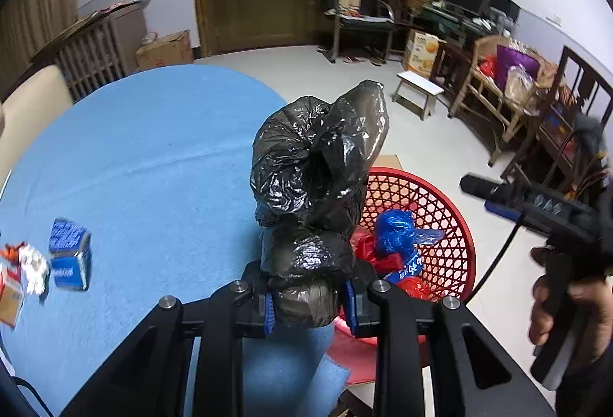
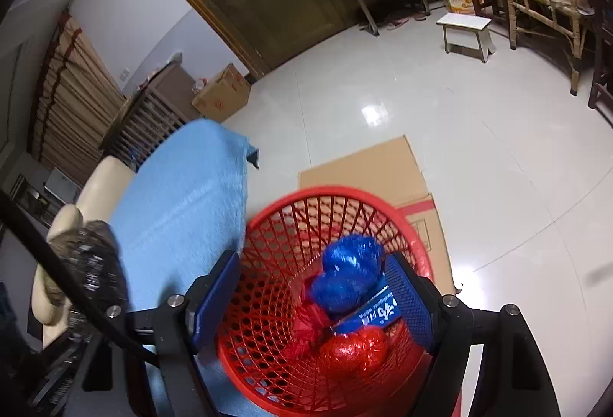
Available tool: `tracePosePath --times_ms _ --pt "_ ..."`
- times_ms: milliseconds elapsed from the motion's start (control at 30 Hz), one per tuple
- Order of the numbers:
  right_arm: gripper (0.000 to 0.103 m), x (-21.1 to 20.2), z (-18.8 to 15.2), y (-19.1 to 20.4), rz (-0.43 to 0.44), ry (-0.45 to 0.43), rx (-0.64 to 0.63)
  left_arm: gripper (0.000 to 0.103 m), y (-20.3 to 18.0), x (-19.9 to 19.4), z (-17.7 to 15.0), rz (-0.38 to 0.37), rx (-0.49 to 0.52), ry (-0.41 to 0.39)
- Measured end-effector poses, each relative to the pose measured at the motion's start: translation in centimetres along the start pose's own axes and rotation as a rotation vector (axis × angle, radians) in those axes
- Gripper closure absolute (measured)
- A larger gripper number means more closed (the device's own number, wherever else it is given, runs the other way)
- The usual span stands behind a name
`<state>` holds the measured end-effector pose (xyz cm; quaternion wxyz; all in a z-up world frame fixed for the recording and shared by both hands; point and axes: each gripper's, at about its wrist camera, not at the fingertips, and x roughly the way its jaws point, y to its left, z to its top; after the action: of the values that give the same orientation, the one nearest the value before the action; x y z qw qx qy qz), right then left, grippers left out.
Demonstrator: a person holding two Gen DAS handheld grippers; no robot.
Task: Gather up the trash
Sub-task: 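Open both tools over the red basket to drop the bags, then move both tools back over the table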
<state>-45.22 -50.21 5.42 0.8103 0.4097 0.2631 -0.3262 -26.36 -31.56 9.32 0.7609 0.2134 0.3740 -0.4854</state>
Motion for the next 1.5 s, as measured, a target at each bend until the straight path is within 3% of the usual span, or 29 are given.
tracePosePath --times_ms 167,267,333,367,500,633,867,1033,1233,1500 --pt "0.022 -1.9 1.0 0.3 0.014 -0.061 -0.004 0.074 -3.0 1.4 1.0 -0.04 0.076 0.016" --pt "0.022 -3.1 1.4 0.1 0.013 -0.099 0.008 0.066 -4.6 3.4 1.2 -0.073 0.102 0.078" --pt "0.022 -3.8 1.7 -0.2 0.014 -0.116 0.021 0.028 -5.1 4.7 1.3 -0.06 0.108 0.101" --pt "0.022 -4.1 1.8 -0.4 0.018 -0.123 0.029 0.025 -5.1 5.3 1.4 -0.039 0.104 0.111" --pt "0.022 -5.0 2.0 -0.4 0.017 -0.139 0.03 0.025 -3.4 4.2 1.6 -0.047 0.049 0.08" --pt "0.022 -4.8 1.9 0.0 0.034 -0.138 0.038 0.025 -0.4 2.2 1.2 0.0 -0.002 0.034" --pt "0.022 -2.7 1.1 3.8 0.084 -0.083 -0.026 0.025 7.3 -1.9 -3.5 0.113 -0.167 0.003" --pt "0.022 -0.2 -0.8 9.2 0.137 -0.004 -0.124 0.025 13.5 -4.5 -8.3 0.217 -0.32 0.012" --pt "0.022 2.4 -5.5 17.5 0.203 0.114 -0.306 0.025 20.3 -8.0 -13.9 0.315 -0.52 -0.005" --pt "0.022 5.4 -12.4 24.7 0.234 0.286 -0.501 0.025 25.7 -10.4 -18.0 0.401 -0.668 -0.039"
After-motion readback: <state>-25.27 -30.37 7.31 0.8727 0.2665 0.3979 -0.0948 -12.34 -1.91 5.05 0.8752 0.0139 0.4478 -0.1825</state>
